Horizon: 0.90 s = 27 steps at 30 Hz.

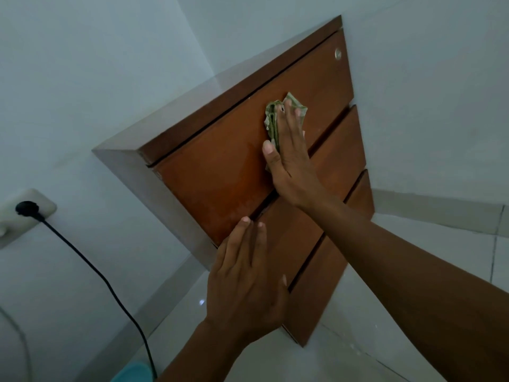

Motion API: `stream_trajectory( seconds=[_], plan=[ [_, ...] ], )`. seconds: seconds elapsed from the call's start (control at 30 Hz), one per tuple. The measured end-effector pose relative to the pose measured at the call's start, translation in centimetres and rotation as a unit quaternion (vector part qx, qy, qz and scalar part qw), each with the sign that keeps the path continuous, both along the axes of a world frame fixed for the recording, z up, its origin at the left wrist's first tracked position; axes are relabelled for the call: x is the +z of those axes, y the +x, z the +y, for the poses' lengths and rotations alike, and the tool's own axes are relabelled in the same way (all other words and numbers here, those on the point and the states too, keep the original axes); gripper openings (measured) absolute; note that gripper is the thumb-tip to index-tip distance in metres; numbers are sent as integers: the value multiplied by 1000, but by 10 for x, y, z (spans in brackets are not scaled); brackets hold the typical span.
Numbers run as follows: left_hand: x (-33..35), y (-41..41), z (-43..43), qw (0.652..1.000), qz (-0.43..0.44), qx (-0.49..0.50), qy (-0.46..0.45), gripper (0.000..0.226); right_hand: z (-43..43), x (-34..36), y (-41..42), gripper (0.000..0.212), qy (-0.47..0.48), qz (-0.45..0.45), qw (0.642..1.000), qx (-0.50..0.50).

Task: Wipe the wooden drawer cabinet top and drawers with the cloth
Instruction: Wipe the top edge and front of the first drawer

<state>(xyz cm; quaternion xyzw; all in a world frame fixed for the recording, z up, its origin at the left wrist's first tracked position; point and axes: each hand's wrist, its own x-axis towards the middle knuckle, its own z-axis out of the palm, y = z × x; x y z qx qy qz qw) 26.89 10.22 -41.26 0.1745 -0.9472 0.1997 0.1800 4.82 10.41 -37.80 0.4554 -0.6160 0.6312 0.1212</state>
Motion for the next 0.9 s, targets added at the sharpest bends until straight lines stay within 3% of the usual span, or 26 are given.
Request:
stream_trajectory(
  seconds=[0.2,0.53,0.9],
  plan=[
    [7,-1,0,999,19,-7,32,83,5,0,-4,63,5,9,1000,14],
    [-16,-34,46,980,66,166,90,102,7,0,-5,65,17,18,1000,13],
    [-3,-37,49,968,104,199,113,104,3,-1,-5,65,16,21,1000,6]
  ],
)
